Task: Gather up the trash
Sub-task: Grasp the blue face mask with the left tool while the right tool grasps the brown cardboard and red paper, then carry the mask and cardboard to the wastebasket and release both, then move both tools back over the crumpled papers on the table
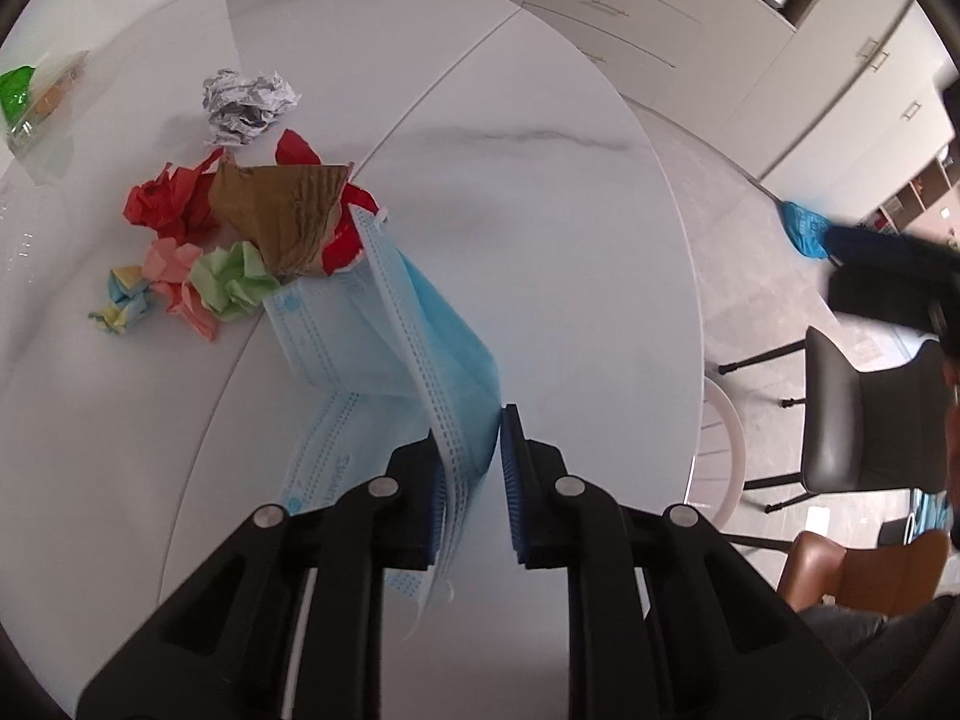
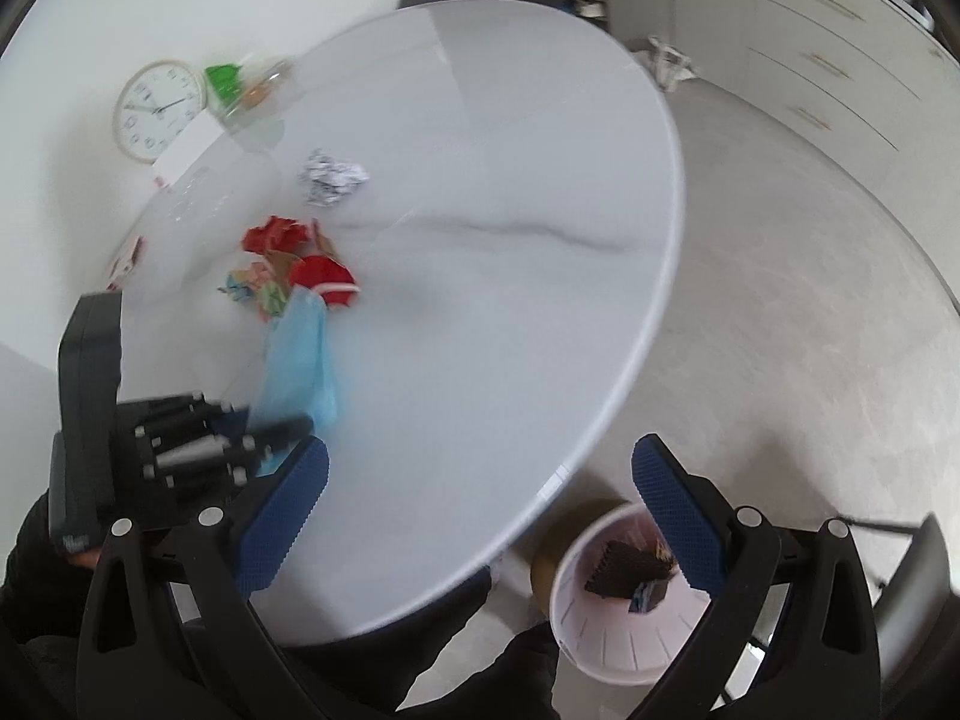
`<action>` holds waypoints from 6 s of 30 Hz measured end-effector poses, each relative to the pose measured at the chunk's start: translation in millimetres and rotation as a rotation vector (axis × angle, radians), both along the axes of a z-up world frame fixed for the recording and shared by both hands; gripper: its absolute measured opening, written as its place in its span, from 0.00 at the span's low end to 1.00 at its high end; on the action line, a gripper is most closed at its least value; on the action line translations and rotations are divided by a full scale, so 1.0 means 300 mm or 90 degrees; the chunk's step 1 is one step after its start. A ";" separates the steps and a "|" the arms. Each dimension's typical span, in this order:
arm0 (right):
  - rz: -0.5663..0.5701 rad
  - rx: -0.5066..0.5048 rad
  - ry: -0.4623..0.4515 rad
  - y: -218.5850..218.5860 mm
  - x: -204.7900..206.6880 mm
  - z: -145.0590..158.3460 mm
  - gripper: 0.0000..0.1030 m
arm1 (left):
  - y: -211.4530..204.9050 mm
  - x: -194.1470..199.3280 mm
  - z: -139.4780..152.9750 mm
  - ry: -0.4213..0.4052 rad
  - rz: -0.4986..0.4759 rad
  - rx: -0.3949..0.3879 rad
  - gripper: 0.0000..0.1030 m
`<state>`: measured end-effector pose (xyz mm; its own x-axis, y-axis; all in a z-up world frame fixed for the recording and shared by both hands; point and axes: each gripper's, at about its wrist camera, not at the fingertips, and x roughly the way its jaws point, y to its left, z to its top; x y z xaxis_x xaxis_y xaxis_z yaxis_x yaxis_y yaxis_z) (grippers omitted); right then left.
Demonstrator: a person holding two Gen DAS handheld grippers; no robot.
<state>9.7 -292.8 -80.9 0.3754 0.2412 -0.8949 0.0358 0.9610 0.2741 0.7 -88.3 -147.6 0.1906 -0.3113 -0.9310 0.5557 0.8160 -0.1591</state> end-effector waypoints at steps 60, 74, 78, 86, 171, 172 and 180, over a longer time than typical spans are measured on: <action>-0.210 0.126 -0.002 -0.404 -0.477 -0.089 0.28 | -0.232 -0.174 0.231 -0.067 -0.141 -0.092 0.15; -0.353 0.011 0.065 -0.503 -0.683 -0.204 0.94 | -0.587 -0.387 0.249 -0.031 -0.320 -0.095 0.15; -0.374 -0.011 0.051 -0.559 -0.738 -0.141 0.97 | -0.668 -0.434 0.228 -0.008 -0.363 -0.098 0.15; -0.396 -0.010 0.036 -0.606 -0.806 -0.105 0.97 | -0.779 -0.518 0.187 0.015 -0.396 -0.067 0.77; -0.166 0.005 0.117 -0.531 -0.616 -0.266 0.92 | -0.615 -0.501 0.285 -0.027 -0.255 -0.074 0.92; -0.167 -0.024 0.103 -0.517 -0.618 -0.218 0.95 | -0.606 -0.488 0.287 -0.030 -0.246 -0.073 0.92; -0.188 -0.098 -0.003 -0.432 -0.615 0.087 0.98 | -0.506 -0.385 0.341 -0.062 -0.170 -0.076 0.92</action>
<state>-174.7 -422.5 -54.8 0.4129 -0.0168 -0.9106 0.3185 0.9394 0.1271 -114.7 -239.9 -45.2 0.1732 -0.4681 -0.8665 0.7653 0.6178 -0.1807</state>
